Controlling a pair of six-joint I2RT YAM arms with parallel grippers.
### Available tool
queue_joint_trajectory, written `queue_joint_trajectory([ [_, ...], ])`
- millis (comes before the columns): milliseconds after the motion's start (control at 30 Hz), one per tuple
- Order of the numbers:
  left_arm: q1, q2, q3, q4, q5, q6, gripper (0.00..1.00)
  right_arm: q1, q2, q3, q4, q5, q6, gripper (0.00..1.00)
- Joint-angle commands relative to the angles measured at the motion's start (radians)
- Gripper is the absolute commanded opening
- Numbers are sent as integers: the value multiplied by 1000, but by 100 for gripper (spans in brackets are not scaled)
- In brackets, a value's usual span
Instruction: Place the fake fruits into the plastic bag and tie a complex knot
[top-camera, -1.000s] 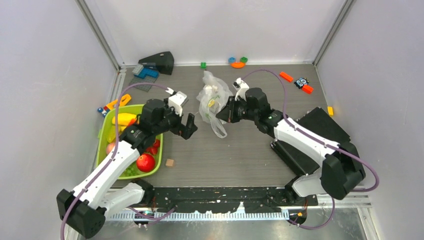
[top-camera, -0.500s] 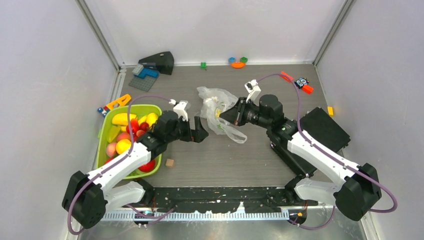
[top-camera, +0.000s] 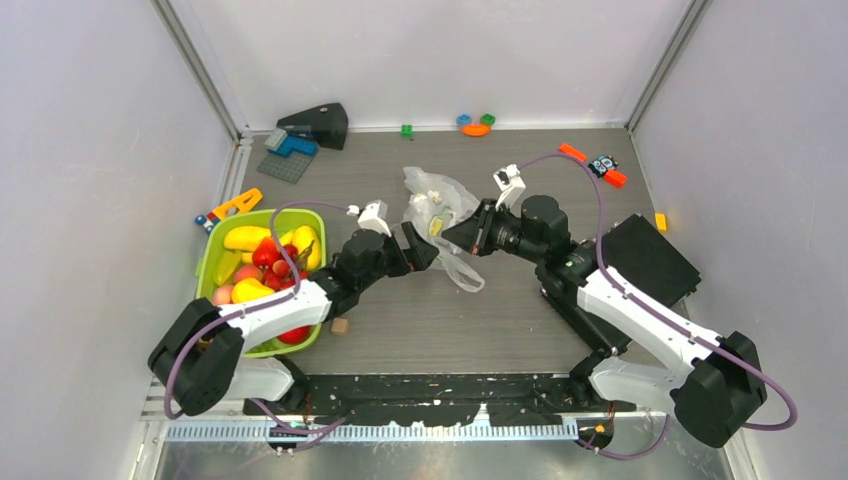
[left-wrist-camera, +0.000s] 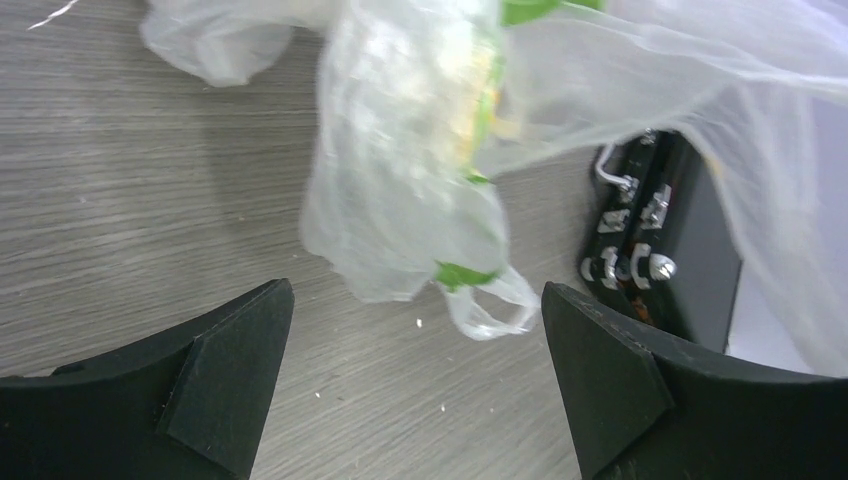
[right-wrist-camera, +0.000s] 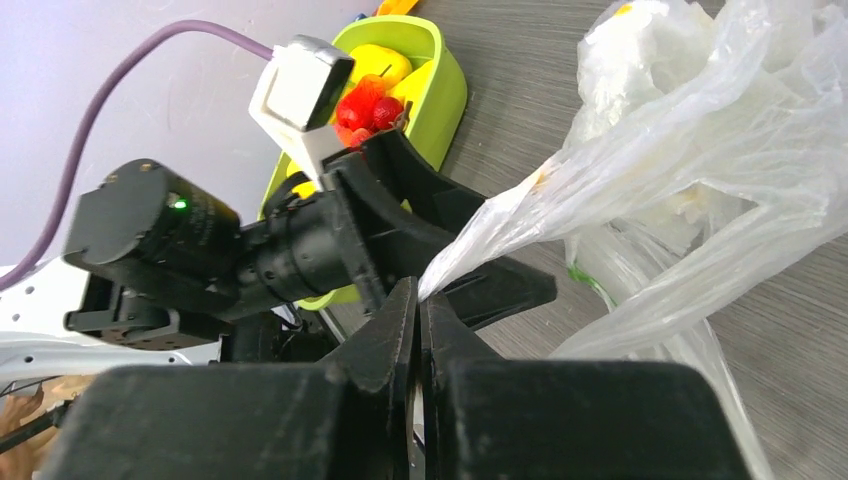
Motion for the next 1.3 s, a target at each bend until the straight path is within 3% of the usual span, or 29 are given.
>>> queue_joint_trajectory([
  [0, -12, 30, 46, 55, -134, -32, 99, 7, -53, -6, 39, 20, -8, 5],
  [167, -26, 82, 121, -26, -177, 6, 98, 8, -67, -7, 32, 27, -19, 5],
  [633, -56, 241, 210, 61, -100, -40, 99, 8, -89, -22, 23, 46, -44, 5],
  [967, -93, 242, 191, 251, -28, 20, 99, 8, -94, -29, 17, 57, -54, 5],
  [1267, -95, 323, 244, 123, -60, -45, 94, 8, -105, -29, 7, 59, -60, 5],
])
